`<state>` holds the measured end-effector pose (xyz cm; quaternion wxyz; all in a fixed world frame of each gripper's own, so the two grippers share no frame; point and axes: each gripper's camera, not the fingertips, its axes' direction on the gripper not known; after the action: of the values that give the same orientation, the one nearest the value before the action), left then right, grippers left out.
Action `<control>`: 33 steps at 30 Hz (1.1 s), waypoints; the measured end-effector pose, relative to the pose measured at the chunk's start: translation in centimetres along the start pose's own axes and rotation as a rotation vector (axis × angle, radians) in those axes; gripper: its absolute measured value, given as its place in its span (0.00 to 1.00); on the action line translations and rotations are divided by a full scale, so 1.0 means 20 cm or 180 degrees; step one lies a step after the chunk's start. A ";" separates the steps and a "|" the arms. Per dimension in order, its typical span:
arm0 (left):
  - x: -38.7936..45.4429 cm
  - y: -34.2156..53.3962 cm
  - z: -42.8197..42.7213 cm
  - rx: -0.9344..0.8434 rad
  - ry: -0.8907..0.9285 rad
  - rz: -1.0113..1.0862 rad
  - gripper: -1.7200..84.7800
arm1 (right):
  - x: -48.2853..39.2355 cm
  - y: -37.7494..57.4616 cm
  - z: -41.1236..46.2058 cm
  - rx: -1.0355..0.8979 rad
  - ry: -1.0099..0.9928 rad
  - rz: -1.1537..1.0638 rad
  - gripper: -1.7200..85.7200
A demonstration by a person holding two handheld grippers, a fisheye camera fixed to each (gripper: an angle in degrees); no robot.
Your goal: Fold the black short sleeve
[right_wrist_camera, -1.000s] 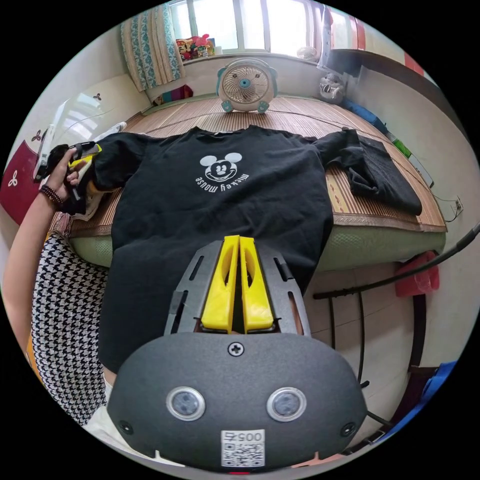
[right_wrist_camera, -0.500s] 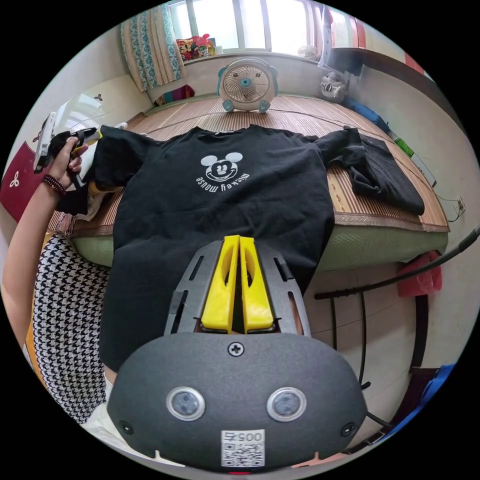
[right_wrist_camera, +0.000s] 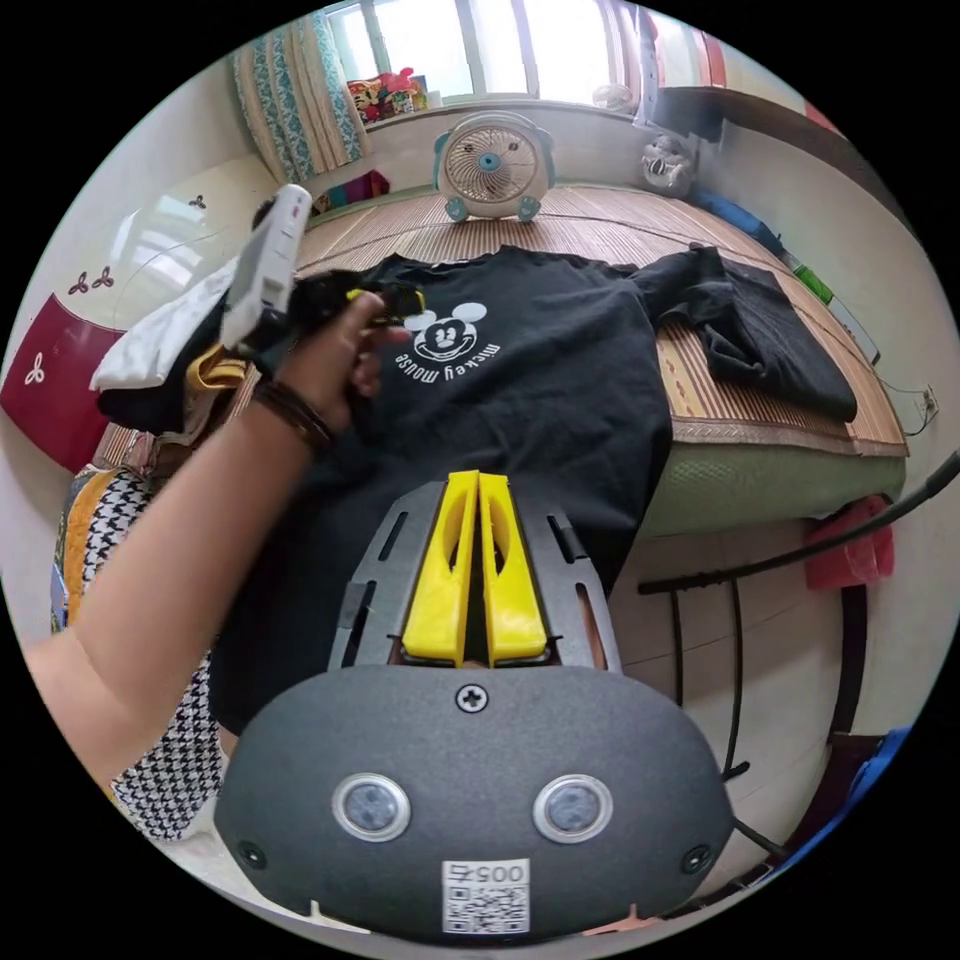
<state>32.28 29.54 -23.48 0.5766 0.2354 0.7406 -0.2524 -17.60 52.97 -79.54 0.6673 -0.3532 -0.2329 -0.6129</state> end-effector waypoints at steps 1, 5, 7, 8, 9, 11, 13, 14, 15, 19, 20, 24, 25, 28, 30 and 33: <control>0.04 0.05 0.04 0.0043 -0.0014 0.0033 0.08 | 0.03 0.00 0.01 -0.0026 -0.0108 0.0003 0.01; 0.08 0.13 0.10 0.0184 -0.0047 0.0104 0.08 | 0.20 -0.03 -0.01 -0.0077 -0.0252 -0.0208 0.01; 0.06 0.12 0.10 0.0223 0.0071 0.0043 0.07 | 0.31 -0.07 -0.07 0.0176 -0.0039 -0.0236 0.01; 0.05 0.12 0.10 0.0247 0.0111 0.0050 0.07 | 0.40 -0.12 -0.11 0.0335 0.0099 -0.0207 0.01; 0.04 0.13 0.10 0.0256 0.0201 0.0052 0.07 | 0.46 -0.15 -0.12 0.0407 0.0168 -0.0162 0.01; 0.02 0.13 0.13 0.0157 0.0346 -0.0002 0.08 | 0.69 -0.30 -0.18 0.0657 0.0399 0.0019 0.02; 0.01 0.14 0.16 0.0097 0.0470 -0.0058 0.08 | 0.84 -0.43 -0.19 0.0797 0.0550 0.0070 0.04; 0.01 0.14 0.17 0.0103 0.0485 -0.0064 0.08 | 0.92 -0.52 -0.17 0.0883 0.0635 0.0060 0.04; 0.01 0.14 0.17 0.0118 0.0509 -0.0062 0.08 | 0.96 -0.56 -0.16 0.0918 0.0676 0.0064 0.05; 0.04 0.15 0.19 0.0135 0.0529 0.0043 0.08 | 1.23 -0.84 0.08 0.0875 0.0805 0.0240 0.08; 0.04 0.15 0.19 0.0135 0.0539 0.0055 0.08 | 1.29 -0.91 0.16 0.0828 0.0784 0.0276 0.08; 0.02 0.15 0.21 0.0099 0.0647 0.0067 0.07 | 1.42 -1.06 0.40 0.0708 0.0831 0.0431 0.10; 0.01 0.15 0.22 0.0076 0.0717 0.0052 0.07 | 1.45 -1.10 0.45 0.0715 0.0802 0.0525 0.10; 0.00 0.14 0.24 0.0054 0.0832 0.0094 0.07 | 1.51 -1.19 0.60 0.0702 0.0786 0.0663 0.10; 0.00 0.13 0.26 0.0044 0.0792 0.0101 0.07 | 1.52 -1.24 0.71 0.0552 0.0916 0.0669 0.10; -0.01 0.12 0.28 0.0036 0.0781 0.0096 0.07 | 1.49 -1.27 0.90 0.0222 0.1013 0.0485 0.09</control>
<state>37.99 27.69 -24.64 0.4841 0.2789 0.8004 -0.2172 -36.25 47.17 -40.98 0.7521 -0.2449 -0.1180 -0.6003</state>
